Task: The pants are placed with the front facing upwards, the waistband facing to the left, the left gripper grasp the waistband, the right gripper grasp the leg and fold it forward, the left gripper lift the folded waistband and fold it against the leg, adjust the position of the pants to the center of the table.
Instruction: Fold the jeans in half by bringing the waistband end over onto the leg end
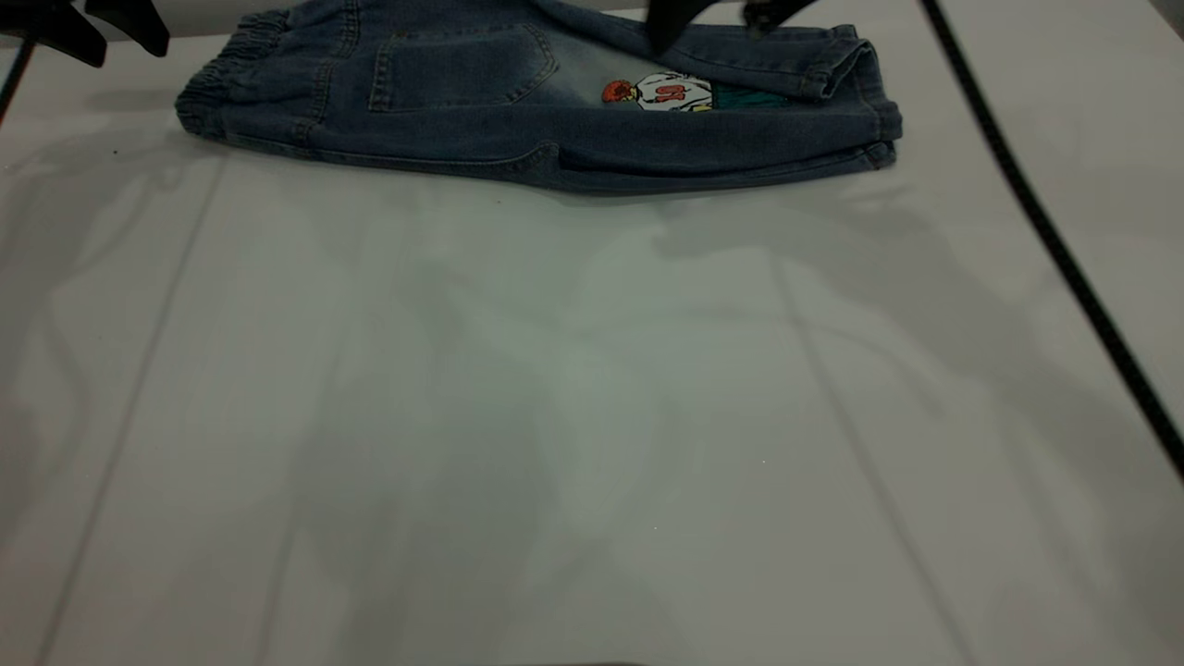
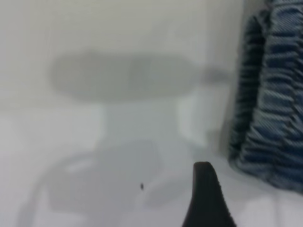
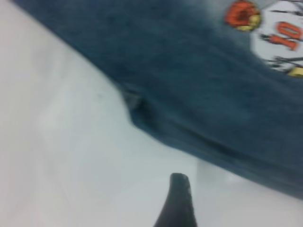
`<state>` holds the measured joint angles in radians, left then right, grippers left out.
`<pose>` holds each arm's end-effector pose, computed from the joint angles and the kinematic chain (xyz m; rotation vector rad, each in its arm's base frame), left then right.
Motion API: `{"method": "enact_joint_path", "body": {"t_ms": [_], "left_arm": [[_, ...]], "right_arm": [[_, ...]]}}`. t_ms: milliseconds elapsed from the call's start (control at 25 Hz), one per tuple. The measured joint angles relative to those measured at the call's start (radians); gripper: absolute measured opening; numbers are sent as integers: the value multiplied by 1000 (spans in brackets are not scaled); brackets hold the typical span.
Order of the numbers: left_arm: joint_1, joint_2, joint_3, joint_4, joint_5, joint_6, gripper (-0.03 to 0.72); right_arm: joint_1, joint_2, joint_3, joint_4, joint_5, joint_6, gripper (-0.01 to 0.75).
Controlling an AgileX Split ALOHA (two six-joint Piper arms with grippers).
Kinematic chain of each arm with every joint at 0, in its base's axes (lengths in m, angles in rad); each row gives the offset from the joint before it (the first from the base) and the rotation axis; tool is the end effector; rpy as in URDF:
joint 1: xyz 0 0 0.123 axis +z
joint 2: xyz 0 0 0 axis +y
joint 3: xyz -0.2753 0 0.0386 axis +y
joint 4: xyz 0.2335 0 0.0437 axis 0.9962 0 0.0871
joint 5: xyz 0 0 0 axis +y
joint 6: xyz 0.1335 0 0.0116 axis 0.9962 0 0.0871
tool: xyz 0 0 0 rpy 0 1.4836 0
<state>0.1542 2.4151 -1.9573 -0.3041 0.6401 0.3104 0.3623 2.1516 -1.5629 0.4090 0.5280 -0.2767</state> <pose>0.5300 0.0581 0.1029 -0.0462 2.5410 -0.1448 0.4332 0.1929 0.1287 -0.4394 2.5531 0.4251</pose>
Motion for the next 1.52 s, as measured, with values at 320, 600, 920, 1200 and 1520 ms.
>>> {"method": "enact_joint_path", "body": {"t_ms": [320,600,920,1200,1520], "left_arm": [[0,108,-88,-125,-63,2,427],[0,184,-116,-322,-77,84,427],[0,213,-118,-479,-87,185,330],[0,214,-122,-503,-75,193,30],[0,172,-142,-503,36,224,27]], "right_arm": [[28,0,-8,1,12,0,529],[28,0,-8,1,3,0,529],[28,26,-8,5,-120,-2,529],[28,134,-8,72,-410,-4,529],[28,275,-10,83,-518,-4,517]]}}
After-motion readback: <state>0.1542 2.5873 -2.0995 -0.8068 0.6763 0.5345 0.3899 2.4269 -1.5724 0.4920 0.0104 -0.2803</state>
